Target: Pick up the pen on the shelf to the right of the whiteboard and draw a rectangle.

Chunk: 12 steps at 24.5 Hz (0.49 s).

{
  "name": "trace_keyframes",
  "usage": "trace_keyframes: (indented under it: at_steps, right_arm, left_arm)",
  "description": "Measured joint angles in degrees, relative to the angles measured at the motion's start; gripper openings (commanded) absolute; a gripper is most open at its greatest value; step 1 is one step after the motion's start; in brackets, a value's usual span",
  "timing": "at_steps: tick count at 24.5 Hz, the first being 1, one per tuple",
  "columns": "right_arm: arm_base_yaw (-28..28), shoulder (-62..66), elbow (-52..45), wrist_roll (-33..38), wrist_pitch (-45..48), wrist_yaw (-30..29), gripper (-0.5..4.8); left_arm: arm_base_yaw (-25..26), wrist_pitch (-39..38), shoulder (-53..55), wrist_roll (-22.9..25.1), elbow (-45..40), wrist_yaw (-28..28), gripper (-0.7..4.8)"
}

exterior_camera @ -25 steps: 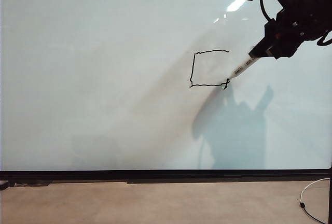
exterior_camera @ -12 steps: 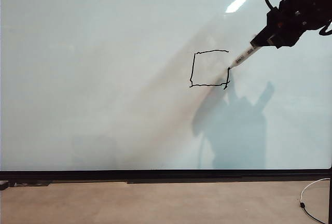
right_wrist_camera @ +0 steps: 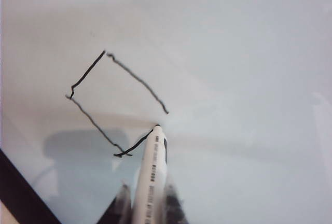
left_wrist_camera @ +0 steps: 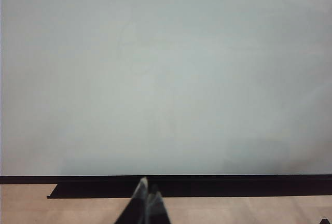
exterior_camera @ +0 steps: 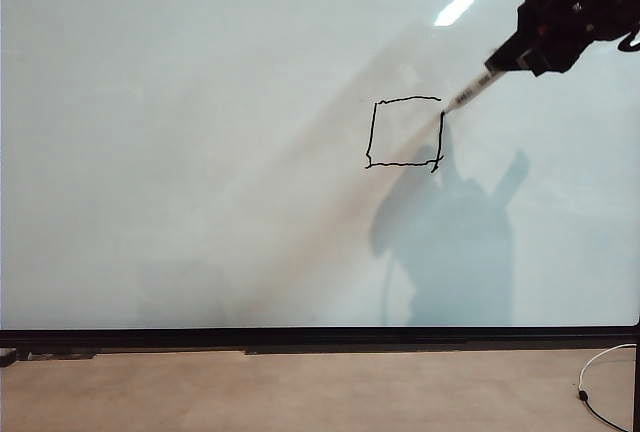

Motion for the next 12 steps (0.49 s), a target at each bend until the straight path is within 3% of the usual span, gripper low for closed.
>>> trace_keyframes:
  at_steps: [12]
  right_arm:
    - [0.0,-1.33,0.02,-0.09,0.7,0.11,-0.06]
  left_arm:
    - [0.0,0.0,0.0,-0.02,0.0,0.0,-0.04]
